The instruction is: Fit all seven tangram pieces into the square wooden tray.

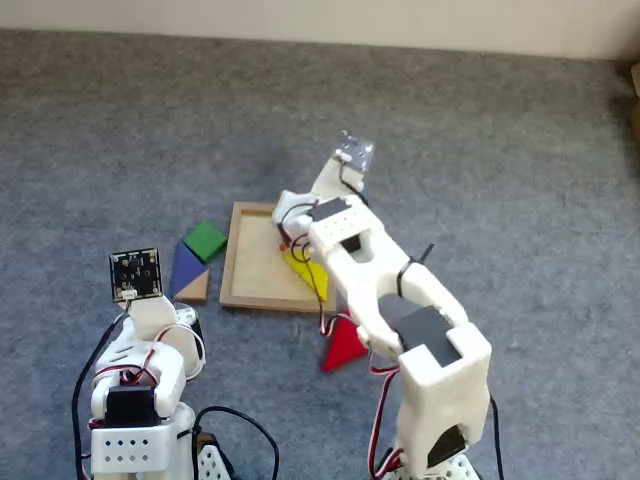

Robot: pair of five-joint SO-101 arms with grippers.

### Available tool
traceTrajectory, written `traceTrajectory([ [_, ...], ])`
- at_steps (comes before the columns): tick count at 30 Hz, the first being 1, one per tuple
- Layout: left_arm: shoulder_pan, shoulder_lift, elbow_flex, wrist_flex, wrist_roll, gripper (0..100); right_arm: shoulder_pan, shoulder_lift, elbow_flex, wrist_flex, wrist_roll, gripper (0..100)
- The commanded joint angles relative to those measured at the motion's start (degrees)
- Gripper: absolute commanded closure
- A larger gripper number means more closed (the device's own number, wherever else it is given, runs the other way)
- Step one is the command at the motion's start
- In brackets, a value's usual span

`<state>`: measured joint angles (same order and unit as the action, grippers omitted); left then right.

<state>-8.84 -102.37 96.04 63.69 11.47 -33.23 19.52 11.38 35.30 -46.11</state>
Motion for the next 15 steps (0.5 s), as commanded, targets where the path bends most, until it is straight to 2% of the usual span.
traceTrajectory([
  [1, -0.8, -0.1, 1.2, 0.2, -0.4, 100, 1.6, -1.0, -4.9, -0.7, 0.6, 99.0],
  [7, -0.8, -0.1, 1.2, 0.2, -0.4, 100, 1.4, -1.7, -4.9, -0.4, 0.6, 99.0],
  [15, -0.8, -0.1, 1.2, 0.2, -0.4, 100, 1.4, -14.8, 1.7, -0.3, 0.6, 99.0],
])
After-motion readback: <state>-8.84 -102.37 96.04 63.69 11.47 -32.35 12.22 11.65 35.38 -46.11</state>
